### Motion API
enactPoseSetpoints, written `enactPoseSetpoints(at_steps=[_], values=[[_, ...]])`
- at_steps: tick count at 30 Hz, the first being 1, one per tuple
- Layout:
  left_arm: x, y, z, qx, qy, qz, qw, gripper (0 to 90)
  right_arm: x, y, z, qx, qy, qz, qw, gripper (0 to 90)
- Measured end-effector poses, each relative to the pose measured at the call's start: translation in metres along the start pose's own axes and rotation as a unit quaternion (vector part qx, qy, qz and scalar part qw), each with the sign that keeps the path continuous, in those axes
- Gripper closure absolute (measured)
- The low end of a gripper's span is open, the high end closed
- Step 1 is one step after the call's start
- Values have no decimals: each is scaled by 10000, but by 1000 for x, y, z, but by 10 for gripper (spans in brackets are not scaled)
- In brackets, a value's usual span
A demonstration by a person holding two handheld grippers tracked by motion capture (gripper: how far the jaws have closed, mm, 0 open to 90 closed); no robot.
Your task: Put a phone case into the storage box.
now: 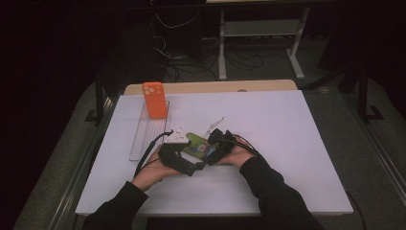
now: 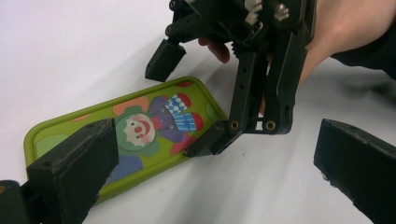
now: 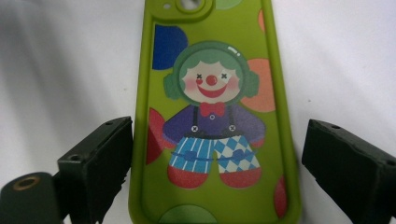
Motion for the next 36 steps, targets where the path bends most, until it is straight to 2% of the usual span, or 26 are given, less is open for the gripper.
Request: enactPoseSetpoints(at_steps=[7, 23, 25, 29, 36], values=[[0, 0, 0, -8, 8, -1, 10000, 0, 3, -2, -1, 45, 112, -45, 9999, 125], [0, -1, -1, 0, 31, -7, 10000, 0, 6, -1, -1, 92, 69, -79, 9999, 146], [0, -1, -1, 30, 2, -4, 10000, 0, 5, -1, -1, 76, 134, -118, 9998, 150], [1, -1, -1, 36, -36, -15, 10000, 0, 4, 0, -2, 15, 103, -85, 9999, 151], [1, 0, 0, -2, 16, -17, 10000, 0, -8, 14, -2, -178, 9, -126, 9998, 152]])
Point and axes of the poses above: each handheld gripper's, and its own axes: y roughly backward along the jaws, z roughly out of its top, x roughly to its left, the point moved 3 cm from there along -y, roughly forward along the jaws, and after that the axes turned 9 degrees about -z, right-handed, at the moved point
